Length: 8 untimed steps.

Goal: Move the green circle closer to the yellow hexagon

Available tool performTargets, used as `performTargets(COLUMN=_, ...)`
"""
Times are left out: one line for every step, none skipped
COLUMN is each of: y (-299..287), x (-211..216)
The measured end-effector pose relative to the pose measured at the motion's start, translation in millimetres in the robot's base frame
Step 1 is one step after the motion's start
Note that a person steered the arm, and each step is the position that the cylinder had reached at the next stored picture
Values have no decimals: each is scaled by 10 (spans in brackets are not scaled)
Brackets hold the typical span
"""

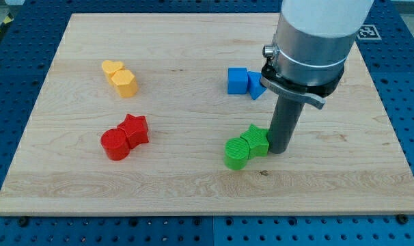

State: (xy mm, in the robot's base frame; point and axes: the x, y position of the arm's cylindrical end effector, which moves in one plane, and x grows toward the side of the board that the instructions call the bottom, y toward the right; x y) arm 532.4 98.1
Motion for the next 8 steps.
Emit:
performTargets(y=-35, x=170)
performTargets(y=-115, x=288)
performTargets(y=-380, x=397)
performTargets(y=-726, x=410)
performTargets(y=-765, x=410)
performTargets(y=-766, x=400)
performTargets(y=-821, x=222)
performTargets(y=-937, x=-20)
